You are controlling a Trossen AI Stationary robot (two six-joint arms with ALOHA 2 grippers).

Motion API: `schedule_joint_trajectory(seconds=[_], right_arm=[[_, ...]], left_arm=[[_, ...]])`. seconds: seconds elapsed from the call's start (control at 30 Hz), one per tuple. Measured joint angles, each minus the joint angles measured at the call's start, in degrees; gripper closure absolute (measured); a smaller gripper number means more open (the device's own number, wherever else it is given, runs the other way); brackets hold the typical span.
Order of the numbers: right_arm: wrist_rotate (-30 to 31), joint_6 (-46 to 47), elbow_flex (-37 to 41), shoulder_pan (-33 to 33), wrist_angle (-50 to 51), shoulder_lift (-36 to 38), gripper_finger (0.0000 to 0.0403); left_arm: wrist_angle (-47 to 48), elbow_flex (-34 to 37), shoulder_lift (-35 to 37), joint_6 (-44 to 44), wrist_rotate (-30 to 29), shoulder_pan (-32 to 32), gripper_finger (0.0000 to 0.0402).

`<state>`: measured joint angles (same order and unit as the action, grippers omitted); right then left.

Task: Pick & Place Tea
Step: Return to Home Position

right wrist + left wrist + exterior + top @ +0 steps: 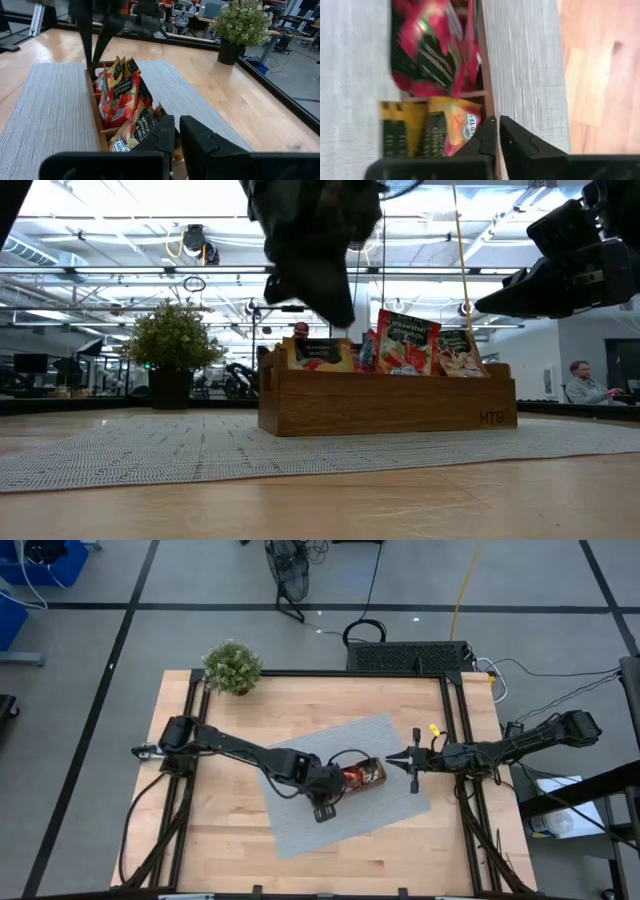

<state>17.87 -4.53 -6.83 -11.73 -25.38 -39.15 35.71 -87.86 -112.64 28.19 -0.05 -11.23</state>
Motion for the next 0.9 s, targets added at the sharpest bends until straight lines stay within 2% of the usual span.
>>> schedule_joint_trajectory(seconds=[0.1,0.23,0.33,0.43,0.57,0.63,0.7,0.77,0.9], right_arm=[[0.0,0.8,0.0,0.0,-0.1,0.0,0.0385],[0.0,1.6,0.0,0.0,0.0,0.2,0.0385],[0.0,3.9,0.0,0.0,-0.1,1.0,0.0385],[-0.2,4.3,0.0,0.0,1.0,2.6,0.0385],[-0.2,4.4,0.0,0.0,3.3,4.9,0.0385],[-0.1,4.4,0.0,0.0,4.5,6.0,0.0385],[-0.2,5.4,0.0,0.0,5.5,7.4,0.0385],[-0.2,5.9,0.0,0.0,5.5,8.1,0.0385],[-0.2,6.7,0.0,0.0,8.2,10.6,0.0385]], left_arm=[[-0.7,0.0,2.2,-4.8,-2.5,-0.2,0.0363],[-2.8,0.1,6.5,-12.0,-17.8,-4.2,0.0349],[-4.4,3.0,11.2,-13.1,-29.6,-7.9,0.0341],[-7.9,11.4,17.5,-11.7,-39.1,-11.0,0.0335],[-20.1,28.6,29.2,-7.4,-45.9,-12.4,0.0337],[-28.7,39.1,34.9,-6.5,-46.6,-11.7,0.034],[-40.0,48.6,39.5,-6.5,-44.1,-10.1,0.0344],[-50.4,57.6,44.2,-7.8,-37.8,-7.8,0.0348],[-72.3,72.0,49.5,-12.1,-19.9,-2.8,0.0352]])
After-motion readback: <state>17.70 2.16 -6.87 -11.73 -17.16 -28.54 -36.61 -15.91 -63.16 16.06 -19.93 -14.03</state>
